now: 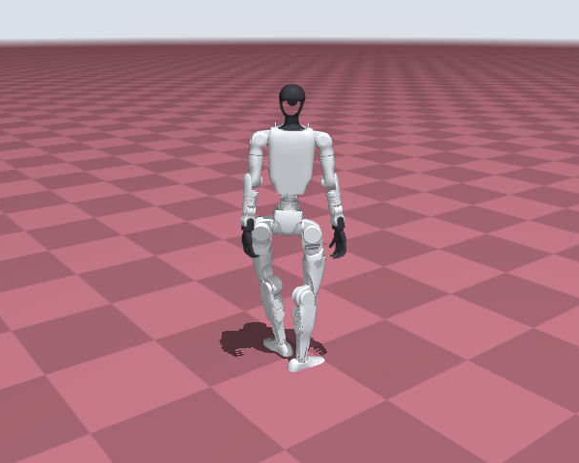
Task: In place motions
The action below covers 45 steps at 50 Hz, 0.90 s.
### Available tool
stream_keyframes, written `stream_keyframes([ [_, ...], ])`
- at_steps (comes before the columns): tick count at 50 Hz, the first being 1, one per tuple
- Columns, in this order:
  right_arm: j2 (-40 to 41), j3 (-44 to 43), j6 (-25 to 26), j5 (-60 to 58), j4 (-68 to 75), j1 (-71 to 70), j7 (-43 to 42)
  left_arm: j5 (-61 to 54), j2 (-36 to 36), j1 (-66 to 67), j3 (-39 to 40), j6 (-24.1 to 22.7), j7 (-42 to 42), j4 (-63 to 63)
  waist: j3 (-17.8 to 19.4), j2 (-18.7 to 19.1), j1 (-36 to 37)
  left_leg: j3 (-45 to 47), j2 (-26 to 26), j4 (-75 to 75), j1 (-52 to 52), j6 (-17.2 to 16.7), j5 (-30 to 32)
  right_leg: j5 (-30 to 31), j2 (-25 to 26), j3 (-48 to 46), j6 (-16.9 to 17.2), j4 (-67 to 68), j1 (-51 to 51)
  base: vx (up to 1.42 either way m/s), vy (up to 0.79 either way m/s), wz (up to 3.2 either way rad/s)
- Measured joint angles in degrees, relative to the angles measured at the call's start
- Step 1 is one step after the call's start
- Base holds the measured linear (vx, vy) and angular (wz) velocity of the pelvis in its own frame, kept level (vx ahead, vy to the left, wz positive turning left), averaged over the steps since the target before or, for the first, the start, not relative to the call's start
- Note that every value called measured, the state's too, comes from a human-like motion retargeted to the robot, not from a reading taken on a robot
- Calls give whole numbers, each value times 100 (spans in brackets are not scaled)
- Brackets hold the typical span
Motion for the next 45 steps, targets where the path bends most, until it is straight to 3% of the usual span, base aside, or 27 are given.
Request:
stream_keyframes([
  [3, 70, -107, 44, -162, -27, 41, 194, -119, -23, 65, -19, 26, -44, 115, -203, 50, 250, -561, -167, -511, -8, 91, 310, 23, -27, -420, 13, 206, 123, 30, 30, 123],
  [5, 107, -11, -5, -163, -121, 20, 195, -312, -57, 32, 4, 30, -12, 179, -118, 104, 341, -1006, -224, -616, 11, 159, 384, 180, -85, -376, -161, 472, 219, 19, 24, 92],
  [10, 90, 331, -121, -211, -351, -212, 346, -359, -144, -206, 98, 8, -206, 104, 44, 761, -351, -2010, 204, -779, 83, 133, 638, 549, -346, 553, -1041, 2303, -161, 13, 19, 186],
  [13, 126, 370, -156, -12, -376, -222, 267, -199, -147, -295, -63, -40, -275, -29, 41, 741, -527, -2533, 69, -947, 59, 133, 876, 539, -31, 2652, -663, 2855, -949, 14, 6, 169],
  [17, 205, 342, -172, 202, -390, -297, 337, 1, -53, -455, -354, -137, -364, -308, 215, 603, -584, -3065, -100, -1054, 102, 94, 1101, 425, 553, 3954, -725, 2615, -1202, 6, 0, 134],
  [22, 259, 476, -172, 157, -394, -292, 349, 237, 161, -610, -624, -182, -375, -440, 303, 466, -656, -3627, -204, -1015, 103, -42, 1262, 183, 700, 4357, -870, 2186, -1349, 9, -7, 126],
  [30, 282, 656, -140, -316, -474, -274, 343, 272, 205, -489, -501, -157, -292, -305, 499, -34, -512, -4071, -802, -1065, 406, -15, 1323, -96, 763, 4658, -232, 897, -1393, 8, -9, 78],
  [34, 326, 707, -115, -374, -451, -321, 386, 417, 202, -223, -315, -108, -289, -154, 511, -161, -284, -4046, -929, -1165, 555, 50, 1297, 222, 758, 4551, -600, 469, -1371, 7, -8, -14],
  [45, 319, 588, -170, -208, -576, -402, 352, 740, 102, 20, -326, 67, -443, 203, 462, -58, -423, -4079, -966, -1185, 466, 272, 1201, 336, 813, 4745, -602, 321, -1454, 0, -7, -9],
])
